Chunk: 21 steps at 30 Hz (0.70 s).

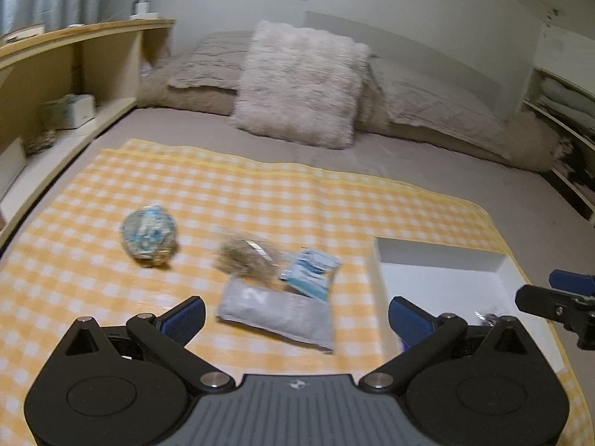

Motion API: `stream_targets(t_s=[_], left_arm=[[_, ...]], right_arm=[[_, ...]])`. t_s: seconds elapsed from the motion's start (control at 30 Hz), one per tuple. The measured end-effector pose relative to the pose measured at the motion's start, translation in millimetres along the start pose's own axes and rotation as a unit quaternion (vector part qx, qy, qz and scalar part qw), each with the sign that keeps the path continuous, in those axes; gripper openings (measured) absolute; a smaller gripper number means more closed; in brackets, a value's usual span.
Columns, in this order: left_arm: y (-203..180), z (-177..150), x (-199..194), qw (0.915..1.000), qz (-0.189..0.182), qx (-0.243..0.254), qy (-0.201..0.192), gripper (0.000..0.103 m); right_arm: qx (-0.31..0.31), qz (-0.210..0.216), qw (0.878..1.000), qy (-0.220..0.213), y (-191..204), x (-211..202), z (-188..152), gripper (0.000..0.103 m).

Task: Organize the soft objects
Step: 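Withdraw both tools from the box toward the items on the cloth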

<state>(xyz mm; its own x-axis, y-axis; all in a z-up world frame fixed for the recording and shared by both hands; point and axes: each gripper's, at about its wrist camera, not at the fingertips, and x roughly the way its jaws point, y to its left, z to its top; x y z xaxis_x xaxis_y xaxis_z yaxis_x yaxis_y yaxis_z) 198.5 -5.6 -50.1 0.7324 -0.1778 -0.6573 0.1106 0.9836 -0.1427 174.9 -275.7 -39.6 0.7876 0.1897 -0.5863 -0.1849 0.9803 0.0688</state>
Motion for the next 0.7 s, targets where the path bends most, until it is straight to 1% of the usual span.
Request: stream_targets(t_s=[0.2, 0.33, 0.43, 0.57, 0.7], left_arm=[[44, 9, 2, 0.9987, 0.038, -0.033, -0.008, 0.103], [72, 17, 9, 0.9965, 0.065, -0.052, -0.008, 0.103], [91, 23, 19, 0.9942, 0.087, -0.063, -0.005, 0.103], [111, 31, 37, 0.9907, 0.108, -0.083, 0.001, 0.103], [127, 38, 62, 0.9894, 0.101, -0.104, 0.014, 0.103]], right_arm=[[-0.014, 0.03, 0.999, 0.007, 34, 25, 7, 0.103], [-0.024, 0.036, 0.999, -0.004, 53, 39, 6, 0.103], [-0.037, 0.06, 0.997, -0.02, 62, 50, 5, 0.103], [-0.07, 0.082, 0.994, -0.001, 76, 73, 5, 0.103], [-0.074, 0.1, 0.992, 0.021, 83, 98, 5, 0.103]])
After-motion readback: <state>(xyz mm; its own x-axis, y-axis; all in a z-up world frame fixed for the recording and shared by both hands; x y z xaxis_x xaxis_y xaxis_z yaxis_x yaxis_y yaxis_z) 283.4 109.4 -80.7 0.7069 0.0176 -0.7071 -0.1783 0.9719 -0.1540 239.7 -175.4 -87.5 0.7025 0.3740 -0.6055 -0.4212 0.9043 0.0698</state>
